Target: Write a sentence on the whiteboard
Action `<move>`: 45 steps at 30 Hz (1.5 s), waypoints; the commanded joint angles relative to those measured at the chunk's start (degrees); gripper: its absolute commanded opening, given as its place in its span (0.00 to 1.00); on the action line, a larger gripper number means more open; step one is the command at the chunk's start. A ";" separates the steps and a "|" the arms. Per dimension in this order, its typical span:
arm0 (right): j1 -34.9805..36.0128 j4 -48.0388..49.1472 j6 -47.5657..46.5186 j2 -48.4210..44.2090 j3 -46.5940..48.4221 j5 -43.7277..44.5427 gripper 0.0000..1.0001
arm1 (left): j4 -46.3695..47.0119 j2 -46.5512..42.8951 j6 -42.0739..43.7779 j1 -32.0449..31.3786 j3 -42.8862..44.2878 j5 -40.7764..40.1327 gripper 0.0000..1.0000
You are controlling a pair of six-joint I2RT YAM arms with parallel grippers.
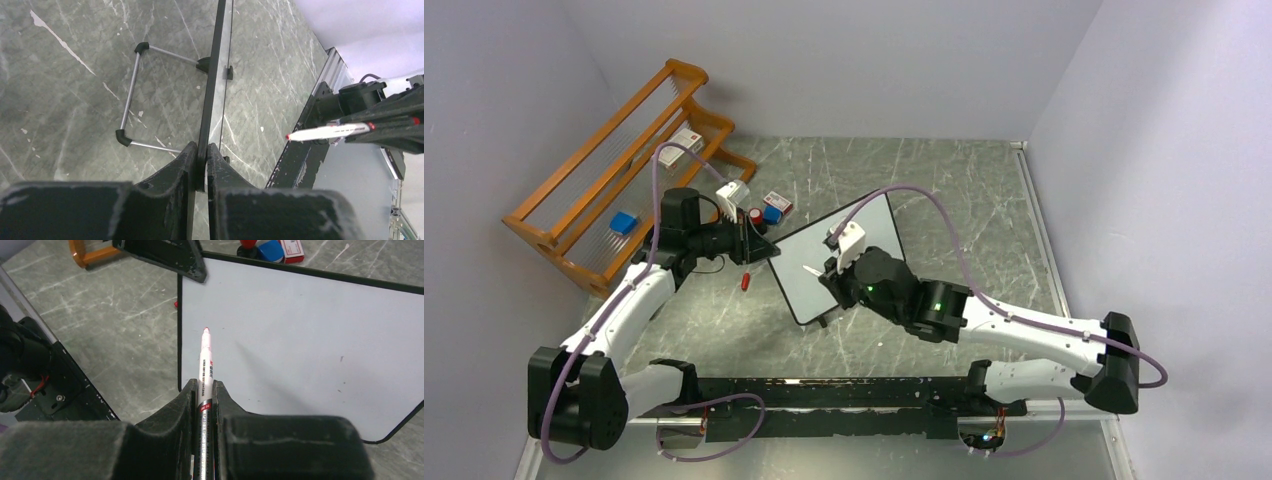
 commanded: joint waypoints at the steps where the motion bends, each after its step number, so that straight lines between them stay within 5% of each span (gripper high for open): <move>1: 4.42 -0.28 -1.20 2.28 3.04 8.30 0.00 | -1.27 -0.59 2.96 0.86 1.01 -1.61 0.14; 8: 11.06 -3.80 0.04 9.33 8.62 20.71 0.00 | -0.49 -3.13 0.67 0.86 -1.30 -3.09 0.05; 45: 11.57 -14.19 3.15 26.77 26.18 23.83 0.00 | 0.36 -3.99 -0.39 0.64 -2.20 -3.74 0.05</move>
